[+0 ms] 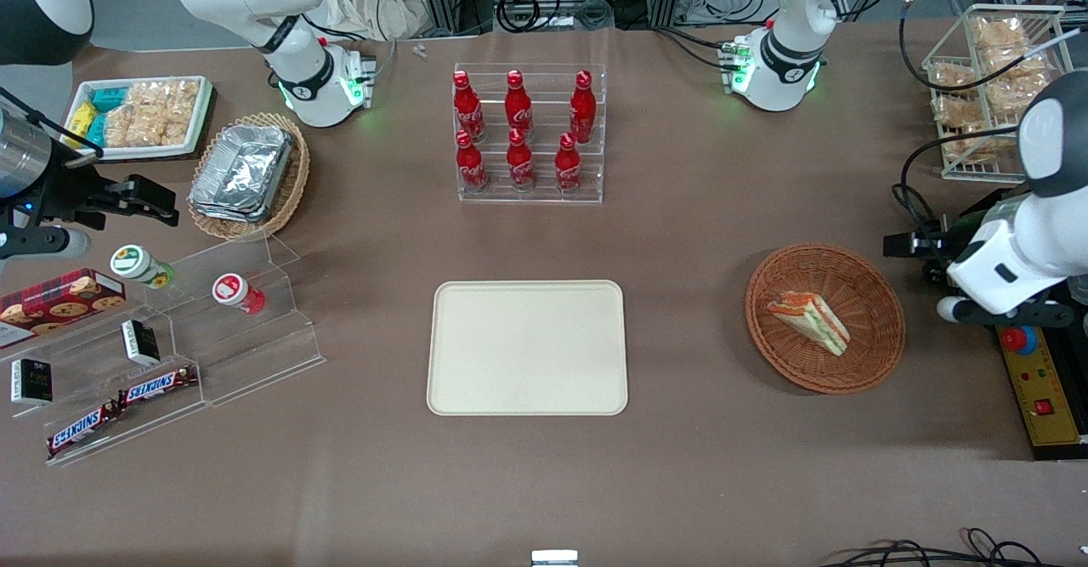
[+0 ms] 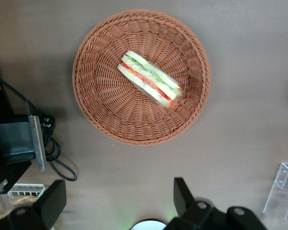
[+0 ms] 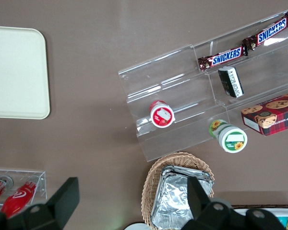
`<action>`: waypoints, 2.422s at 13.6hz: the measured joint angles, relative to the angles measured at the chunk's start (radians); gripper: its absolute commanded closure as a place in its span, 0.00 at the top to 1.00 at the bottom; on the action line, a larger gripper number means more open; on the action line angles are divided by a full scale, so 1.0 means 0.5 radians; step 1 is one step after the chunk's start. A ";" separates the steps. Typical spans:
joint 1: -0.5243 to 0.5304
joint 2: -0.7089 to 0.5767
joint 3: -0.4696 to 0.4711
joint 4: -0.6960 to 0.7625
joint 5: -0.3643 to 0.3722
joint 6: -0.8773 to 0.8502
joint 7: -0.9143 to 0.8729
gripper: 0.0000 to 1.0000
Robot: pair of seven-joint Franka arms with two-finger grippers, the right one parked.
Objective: Place sandwich from basket to tray
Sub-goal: 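Move the left gripper down over the sandwich in the wicker basket, then close the left gripper on the wrapped sandwich and lift it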
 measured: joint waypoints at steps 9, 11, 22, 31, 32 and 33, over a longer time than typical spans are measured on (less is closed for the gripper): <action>0.017 0.024 0.003 -0.693 -0.001 1.256 -1.147 0.99; 0.014 0.068 0.001 -0.766 -0.001 1.421 -1.450 0.99; 0.000 0.258 -0.054 -0.920 -0.001 1.746 -1.916 0.99; -0.002 0.279 -0.056 -1.041 0.003 1.859 -1.970 0.12; -0.002 0.274 -0.056 -1.036 0.003 1.849 -1.976 0.00; -0.002 0.262 -0.056 -1.023 0.003 1.810 -1.980 0.00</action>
